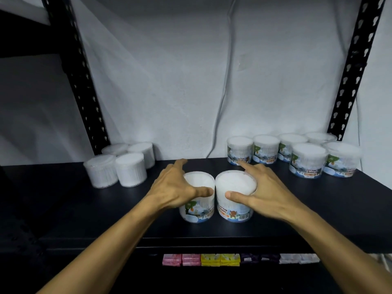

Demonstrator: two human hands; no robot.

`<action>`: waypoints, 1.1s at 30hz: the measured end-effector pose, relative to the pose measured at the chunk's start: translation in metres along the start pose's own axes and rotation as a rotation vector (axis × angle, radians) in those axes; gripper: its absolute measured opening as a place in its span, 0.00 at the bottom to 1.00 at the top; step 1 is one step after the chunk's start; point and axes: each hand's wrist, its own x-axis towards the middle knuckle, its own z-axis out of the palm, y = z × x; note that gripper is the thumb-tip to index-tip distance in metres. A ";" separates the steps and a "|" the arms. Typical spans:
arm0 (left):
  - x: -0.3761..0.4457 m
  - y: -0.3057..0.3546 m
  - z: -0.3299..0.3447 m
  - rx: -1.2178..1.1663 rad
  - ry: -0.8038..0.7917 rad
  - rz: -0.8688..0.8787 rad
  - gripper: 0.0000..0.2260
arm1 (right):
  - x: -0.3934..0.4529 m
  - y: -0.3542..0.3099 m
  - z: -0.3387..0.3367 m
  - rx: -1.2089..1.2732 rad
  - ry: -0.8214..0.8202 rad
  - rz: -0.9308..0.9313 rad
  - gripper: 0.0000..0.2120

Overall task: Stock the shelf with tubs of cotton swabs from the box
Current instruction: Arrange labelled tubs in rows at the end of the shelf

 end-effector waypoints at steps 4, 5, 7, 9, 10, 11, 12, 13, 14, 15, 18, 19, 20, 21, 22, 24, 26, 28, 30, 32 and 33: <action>0.002 -0.003 -0.003 -0.078 -0.050 0.037 0.50 | 0.003 0.005 -0.004 0.084 -0.059 -0.031 0.42; 0.003 -0.005 -0.004 -0.099 -0.068 0.049 0.50 | 0.004 0.006 -0.005 0.097 -0.080 -0.042 0.42; 0.003 -0.008 -0.007 -0.142 -0.111 0.074 0.47 | 0.006 0.009 -0.007 0.126 -0.123 -0.069 0.40; 0.003 -0.010 -0.010 -0.178 -0.153 0.095 0.45 | 0.008 0.012 -0.009 0.161 -0.171 -0.086 0.39; 0.002 -0.011 -0.011 -0.194 -0.175 0.101 0.45 | 0.010 0.014 -0.009 0.178 -0.196 -0.090 0.39; 0.003 -0.012 -0.012 -0.212 -0.196 0.106 0.45 | 0.011 0.015 -0.010 0.197 -0.217 -0.094 0.38; 0.003 -0.013 -0.013 -0.225 -0.214 0.111 0.46 | 0.012 0.016 -0.011 0.215 -0.238 -0.095 0.37; 0.004 -0.014 -0.013 -0.235 -0.226 0.115 0.48 | 0.013 0.016 -0.012 0.234 -0.255 -0.096 0.37; 0.004 -0.014 -0.014 -0.241 -0.225 0.117 0.49 | 0.012 0.016 -0.012 0.255 -0.264 -0.096 0.38; 0.003 -0.014 -0.014 -0.245 -0.208 0.116 0.49 | 0.010 0.016 -0.012 0.272 -0.263 -0.092 0.39; 0.000 -0.010 -0.012 -0.203 -0.104 0.086 0.50 | 0.004 0.015 -0.009 0.249 -0.151 -0.066 0.41; -0.001 -0.010 -0.010 -0.170 -0.077 0.078 0.51 | 0.002 0.016 -0.007 0.214 -0.090 -0.061 0.41; -0.002 -0.010 -0.008 -0.137 -0.057 0.073 0.52 | 0.000 0.016 -0.005 0.178 -0.043 -0.055 0.41; -0.003 -0.010 -0.006 -0.112 -0.038 0.071 0.52 | -0.002 0.016 -0.003 0.155 -0.014 -0.051 0.42; -0.003 -0.011 -0.004 -0.098 -0.022 0.070 0.52 | -0.004 0.015 0.000 0.147 0.000 -0.052 0.43; -0.002 -0.013 -0.002 -0.097 -0.002 0.069 0.51 | -0.005 0.015 0.005 0.154 0.012 -0.070 0.42; -0.002 -0.014 0.000 -0.122 0.005 0.074 0.50 | -0.004 0.015 0.006 0.191 0.014 -0.078 0.41; -0.001 -0.015 0.001 -0.153 0.004 0.086 0.50 | -0.002 0.018 0.006 0.261 -0.007 -0.066 0.41; -0.001 -0.015 0.002 -0.177 -0.003 0.106 0.48 | -0.001 0.022 0.006 0.297 -0.033 -0.057 0.42; -0.001 -0.015 0.002 -0.194 -0.013 0.126 0.45 | 0.001 0.026 0.006 0.308 -0.054 -0.058 0.42; -0.001 -0.016 0.002 -0.201 -0.018 0.136 0.45 | 0.002 0.028 0.005 0.315 -0.064 -0.060 0.41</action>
